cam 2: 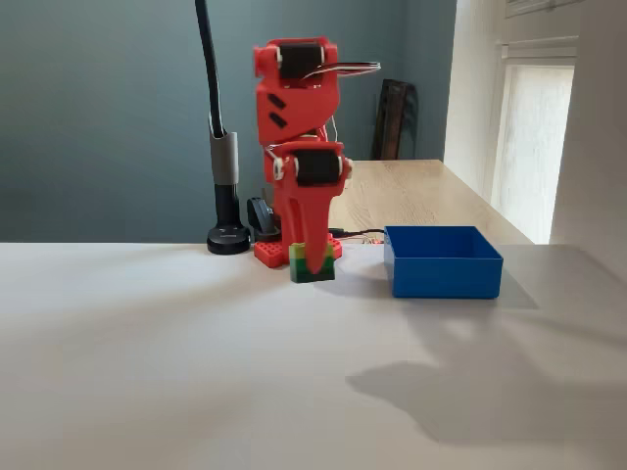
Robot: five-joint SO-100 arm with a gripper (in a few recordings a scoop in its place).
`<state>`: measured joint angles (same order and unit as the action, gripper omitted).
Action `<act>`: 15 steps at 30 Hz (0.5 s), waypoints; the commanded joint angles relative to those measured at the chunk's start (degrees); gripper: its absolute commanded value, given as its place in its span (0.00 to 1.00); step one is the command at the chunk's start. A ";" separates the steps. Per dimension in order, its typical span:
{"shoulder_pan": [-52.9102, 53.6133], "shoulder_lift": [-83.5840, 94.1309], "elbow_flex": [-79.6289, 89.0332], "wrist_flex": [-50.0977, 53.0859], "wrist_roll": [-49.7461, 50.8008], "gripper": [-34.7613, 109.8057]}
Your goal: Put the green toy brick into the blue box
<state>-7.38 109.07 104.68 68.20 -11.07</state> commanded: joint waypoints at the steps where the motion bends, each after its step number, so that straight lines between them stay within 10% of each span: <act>1: -11.16 9.76 3.96 1.41 1.49 0.24; 15: -42.10 10.72 -1.23 10.46 14.41 0.24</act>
<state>-43.42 115.49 108.63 75.50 0.53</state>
